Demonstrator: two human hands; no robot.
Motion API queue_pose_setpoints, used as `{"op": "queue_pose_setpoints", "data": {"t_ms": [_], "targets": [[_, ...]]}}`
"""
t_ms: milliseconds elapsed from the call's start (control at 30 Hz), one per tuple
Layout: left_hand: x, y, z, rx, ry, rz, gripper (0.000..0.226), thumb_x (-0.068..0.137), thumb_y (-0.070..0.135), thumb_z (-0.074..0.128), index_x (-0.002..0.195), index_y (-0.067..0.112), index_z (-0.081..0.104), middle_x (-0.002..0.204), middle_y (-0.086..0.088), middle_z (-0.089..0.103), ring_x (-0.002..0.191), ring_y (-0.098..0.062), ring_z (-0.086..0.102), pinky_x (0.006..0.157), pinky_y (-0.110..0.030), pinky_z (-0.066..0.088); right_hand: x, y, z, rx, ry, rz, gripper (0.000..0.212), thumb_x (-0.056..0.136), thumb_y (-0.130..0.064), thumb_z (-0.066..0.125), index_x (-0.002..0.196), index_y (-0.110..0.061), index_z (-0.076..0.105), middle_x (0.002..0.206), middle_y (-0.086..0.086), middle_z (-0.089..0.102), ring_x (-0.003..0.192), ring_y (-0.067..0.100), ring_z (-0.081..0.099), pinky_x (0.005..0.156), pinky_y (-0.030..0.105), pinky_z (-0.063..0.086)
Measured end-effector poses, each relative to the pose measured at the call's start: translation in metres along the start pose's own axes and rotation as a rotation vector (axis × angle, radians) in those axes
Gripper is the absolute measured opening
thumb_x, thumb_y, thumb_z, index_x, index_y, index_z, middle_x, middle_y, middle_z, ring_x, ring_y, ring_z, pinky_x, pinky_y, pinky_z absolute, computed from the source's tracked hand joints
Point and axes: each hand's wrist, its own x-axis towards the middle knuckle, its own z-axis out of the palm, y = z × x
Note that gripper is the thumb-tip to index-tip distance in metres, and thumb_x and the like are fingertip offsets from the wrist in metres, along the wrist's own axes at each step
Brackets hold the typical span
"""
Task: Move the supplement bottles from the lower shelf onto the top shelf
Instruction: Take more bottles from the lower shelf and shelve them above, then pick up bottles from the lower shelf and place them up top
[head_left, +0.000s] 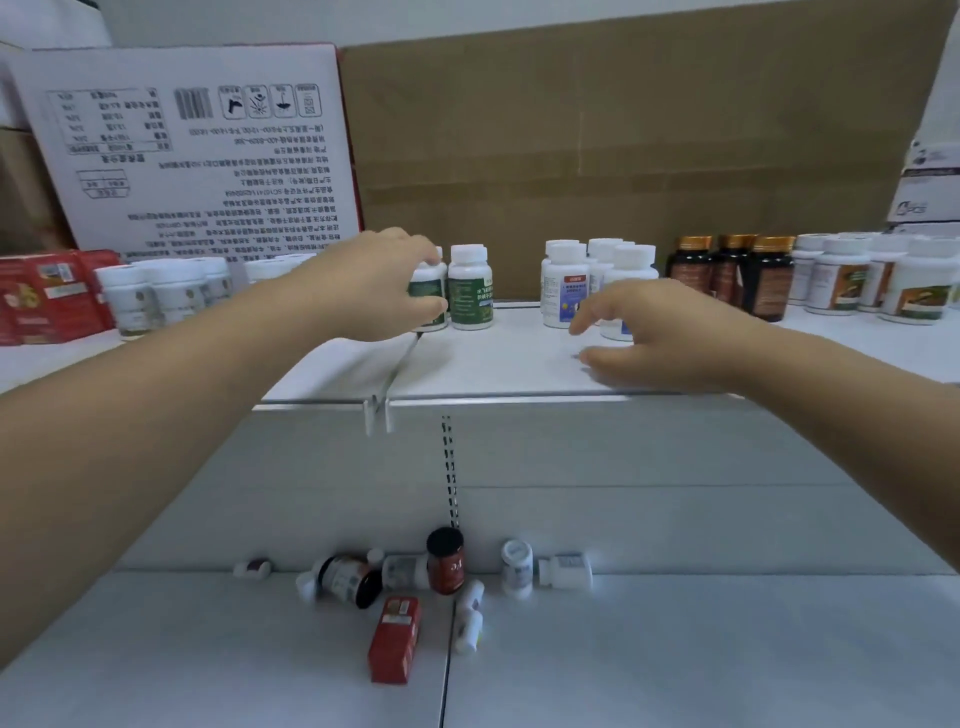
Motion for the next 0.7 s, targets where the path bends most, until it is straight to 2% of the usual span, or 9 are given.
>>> {"op": "queue_pose_setpoints", "data": {"t_ms": [100,167,267,367,500,700], "targets": [[-0.044,0.000,-0.013,0.007,-0.058,-0.030,0.039,0.096,0.045,0.052,0.127,0.022,0.057,0.123,-0.002,0.061,0.107,-0.025,0.056,0.091,-0.038,0.047,-0.032,-0.010,-0.014,-0.008,0.055,-0.040,0.027,0.088,-0.035,0.062,0.114,-0.027,0.065,0.112,-0.009,0.060,0.101,0.012,0.054,0.083,0.029,0.042],[-0.079,0.001,-0.018,-0.015,-0.093,-0.072,0.033,0.097,0.044,0.052,0.122,0.023,0.061,0.116,0.002,0.065,0.100,-0.020,0.057,0.086,-0.034,0.047,-0.057,-0.018,-0.017,-0.007,0.074,-0.077,0.021,0.087,-0.033,0.063,0.107,-0.026,0.066,0.099,-0.009,0.060,0.094,0.014,0.057,0.077,0.028,0.042],[-0.132,0.001,-0.014,-0.055,-0.107,-0.112,0.035,0.096,0.043,0.055,0.123,0.022,0.062,0.114,0.003,0.066,0.101,-0.019,0.060,0.088,-0.035,0.049,-0.094,-0.031,-0.010,0.002,0.054,-0.121,0.017,0.085,-0.030,0.065,0.100,-0.024,0.066,0.089,-0.007,0.060,0.082,0.013,0.056,0.071,0.028,0.040],[-0.185,0.000,0.001,-0.101,-0.109,-0.167,0.036,0.095,0.043,0.056,0.123,0.022,0.062,0.116,0.002,0.066,0.106,-0.022,0.061,0.092,-0.038,0.050,-0.125,-0.042,0.015,0.006,-0.025,-0.133,0.018,0.085,-0.034,0.063,0.102,-0.029,0.063,0.092,-0.006,0.058,0.085,0.014,0.055,0.076,0.029,0.042],[-0.249,-0.006,0.046,-0.061,-0.130,-0.223,0.040,0.095,0.042,0.055,0.128,0.021,0.060,0.124,-0.001,0.065,0.111,-0.024,0.060,0.091,-0.039,0.050,-0.152,-0.049,0.068,0.056,-0.137,-0.085,0.024,0.088,-0.034,0.060,0.110,-0.026,0.064,0.104,-0.005,0.062,0.093,0.014,0.057,0.081,0.031,0.046],[-0.298,-0.033,0.138,-0.227,-0.239,-0.448,0.032,0.099,0.023,0.052,0.129,0.015,0.061,0.129,-0.011,0.063,0.118,-0.032,0.056,0.091,-0.036,0.044,-0.163,-0.072,0.161,0.152,-0.281,0.030,0.026,0.091,-0.032,0.059,0.113,-0.020,0.065,0.107,0.000,0.063,0.090,0.014,0.055,0.077,0.026,0.041]]}}
